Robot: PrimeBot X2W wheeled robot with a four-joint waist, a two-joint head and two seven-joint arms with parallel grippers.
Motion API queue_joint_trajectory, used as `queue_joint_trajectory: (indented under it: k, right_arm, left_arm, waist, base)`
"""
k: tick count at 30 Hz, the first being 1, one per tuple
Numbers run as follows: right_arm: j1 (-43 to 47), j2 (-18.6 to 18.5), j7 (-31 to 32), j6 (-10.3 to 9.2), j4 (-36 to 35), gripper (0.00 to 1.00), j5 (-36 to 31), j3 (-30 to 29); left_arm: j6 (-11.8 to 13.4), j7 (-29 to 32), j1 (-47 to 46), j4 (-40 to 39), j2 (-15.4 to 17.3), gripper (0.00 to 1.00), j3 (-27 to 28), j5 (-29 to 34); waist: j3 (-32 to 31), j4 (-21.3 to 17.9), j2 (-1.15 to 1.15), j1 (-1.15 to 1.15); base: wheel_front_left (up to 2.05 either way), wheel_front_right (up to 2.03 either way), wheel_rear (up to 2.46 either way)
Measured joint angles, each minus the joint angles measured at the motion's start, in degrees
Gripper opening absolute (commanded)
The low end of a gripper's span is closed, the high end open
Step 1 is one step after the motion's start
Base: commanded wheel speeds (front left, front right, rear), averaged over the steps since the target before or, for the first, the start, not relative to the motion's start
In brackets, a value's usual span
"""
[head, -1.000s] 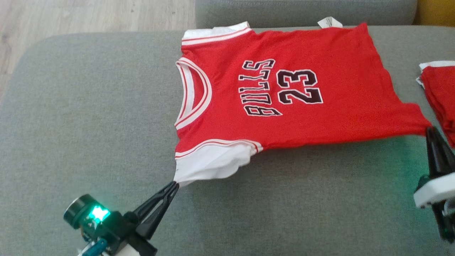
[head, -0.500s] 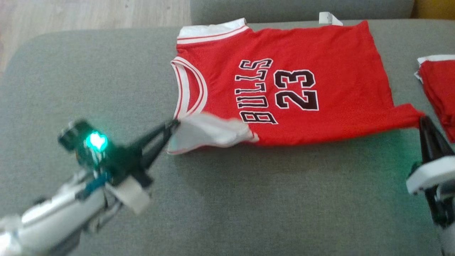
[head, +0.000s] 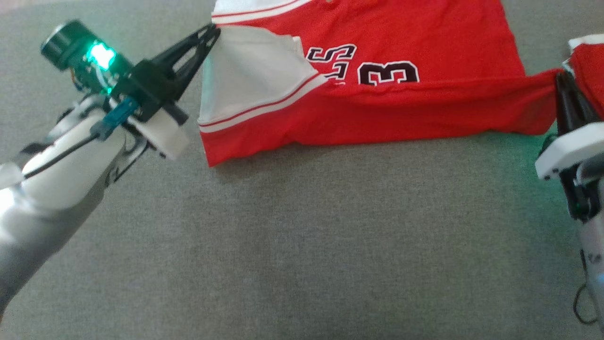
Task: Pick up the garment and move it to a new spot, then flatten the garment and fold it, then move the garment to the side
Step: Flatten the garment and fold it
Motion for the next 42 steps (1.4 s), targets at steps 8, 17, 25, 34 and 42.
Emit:
queue_joint_trajectory:
  k: [8, 17, 25, 34, 42]
  right_arm:
    - [-7.57, -0.3, -2.36, 0.0, 7.57, 1.0, 0.01, 2.65]
    - [-7.44, -0.05, -8.23, 0.0, 12.37, 1.0, 0.67, 3.88]
    - [-1.14, 1.77, -9.67, 0.0, 15.14, 1.0, 2.01, 5.99]
    - [-1.05, 2.14, -10.29, 0.0, 15.77, 1.0, 3.09, 7.49]
    - [-1.17, 1.96, -10.67, 0.0, 16.01, 1.0, 3.13, 8.06]
  left_arm:
    - [0.68, -2.48, -4.2, 11.72, -6.47, 1.0, 1.49, 2.53]
    - [7.6, -3.05, 6.62, 9.05, -9.7, 1.0, 10.74, -3.71]
    - [9.84, -3.04, 29.08, 5.75, -15.1, 1.0, 16.95, -13.76]
    - [6.88, 2.23, 30.57, 14.13, -17.64, 1.0, 16.72, -17.88]
    - [7.8, 3.76, 27.91, 19.85, -19.0, 1.0, 16.69, -17.93]
  waist:
    - [3.26, 0.65, 0.0, 0.0]
    - [1.19, 1.49, 0.0, -0.02]
    - [-2.84, 1.59, 0.0, -0.03]
    - [-3.63, -0.06, 0.0, -0.02]
    - [-2.74, -1.27, 0.0, -0.02]
  base:
    - [0.0, 0.0, 0.0]
    - [0.0, 0.0, 0.0]
    - [0.0, 0.0, 0.0]
    - [0.0, 0.0, 0.0]
    - [0.0, 0.0, 0.0]
